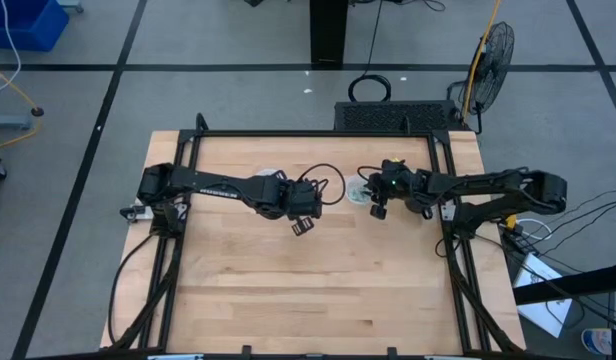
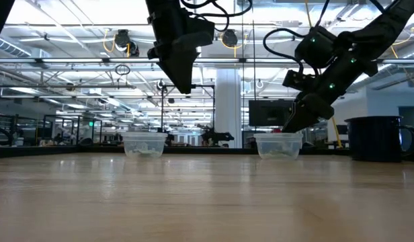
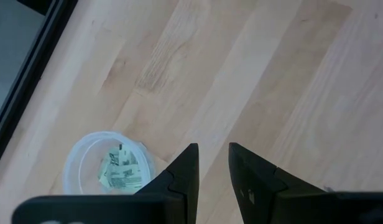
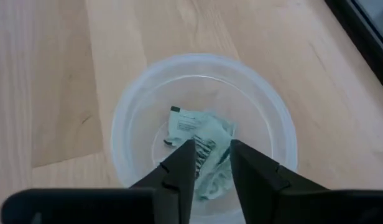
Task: Pick and place items into bin
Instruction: Put the truvia packet into the right transparent bin, then return to Home Position
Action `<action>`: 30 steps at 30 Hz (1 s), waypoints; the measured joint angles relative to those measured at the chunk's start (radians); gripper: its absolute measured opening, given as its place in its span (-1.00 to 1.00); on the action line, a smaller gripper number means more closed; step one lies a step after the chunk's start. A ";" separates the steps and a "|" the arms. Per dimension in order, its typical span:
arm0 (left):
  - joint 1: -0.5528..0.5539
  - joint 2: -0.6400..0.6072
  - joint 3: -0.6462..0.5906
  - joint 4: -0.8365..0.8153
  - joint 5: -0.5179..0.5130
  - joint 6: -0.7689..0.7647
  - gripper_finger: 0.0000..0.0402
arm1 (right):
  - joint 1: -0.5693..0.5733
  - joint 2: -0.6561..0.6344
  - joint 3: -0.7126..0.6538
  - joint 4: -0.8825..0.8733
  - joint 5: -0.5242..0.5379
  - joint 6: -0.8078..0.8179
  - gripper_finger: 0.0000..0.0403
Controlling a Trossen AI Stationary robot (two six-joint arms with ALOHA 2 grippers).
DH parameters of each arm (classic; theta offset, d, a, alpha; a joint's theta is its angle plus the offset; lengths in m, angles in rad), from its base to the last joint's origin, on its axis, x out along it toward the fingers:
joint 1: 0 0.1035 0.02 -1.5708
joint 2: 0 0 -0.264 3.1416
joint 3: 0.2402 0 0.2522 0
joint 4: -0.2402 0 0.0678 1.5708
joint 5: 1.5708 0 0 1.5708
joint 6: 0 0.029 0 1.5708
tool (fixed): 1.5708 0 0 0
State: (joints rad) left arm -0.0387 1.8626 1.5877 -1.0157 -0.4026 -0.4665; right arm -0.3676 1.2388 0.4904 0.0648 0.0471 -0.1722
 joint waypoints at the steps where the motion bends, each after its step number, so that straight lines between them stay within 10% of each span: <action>1: 0.000 0.000 0.000 0.001 0.000 0.000 -0.54 | 0.000 0.000 0.000 0.000 0.000 0.000 -0.51; 16: 0.005 -0.018 0.005 -0.107 0.002 0.042 -0.54 | 0.062 -0.329 0.026 -0.005 0.000 0.058 -0.50; 30: -0.050 -0.437 0.006 -0.142 -0.113 0.015 -0.54 | 0.126 -0.633 0.026 -0.220 -0.053 0.081 -0.50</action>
State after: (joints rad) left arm -0.0890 1.4258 1.5940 -1.1580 -0.5159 -0.4514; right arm -0.2411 0.6063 0.5163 -0.1551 -0.0059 -0.0913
